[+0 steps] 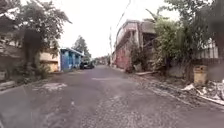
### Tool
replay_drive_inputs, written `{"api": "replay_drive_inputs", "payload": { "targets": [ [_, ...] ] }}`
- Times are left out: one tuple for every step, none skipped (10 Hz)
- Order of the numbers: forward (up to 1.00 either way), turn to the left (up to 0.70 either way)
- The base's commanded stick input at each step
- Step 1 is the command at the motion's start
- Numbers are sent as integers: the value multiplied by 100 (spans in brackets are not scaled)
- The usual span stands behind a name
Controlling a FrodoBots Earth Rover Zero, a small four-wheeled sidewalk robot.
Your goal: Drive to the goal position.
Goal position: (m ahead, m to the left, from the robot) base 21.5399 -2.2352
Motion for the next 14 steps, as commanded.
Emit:
{"api": "replay_drive_inputs", "payload": {
  "targets": [
    [70, 0],
    [70, 0],
    [70, 0],
    [70, 0],
    [70, 0],
    [70, 0],
    [70, 0],
    [70, 0],
    [70, 0],
    [70, 0],
    [70, 0],
    [70, 0],
    [70, 0],
    [70, 0]
  ]
}}
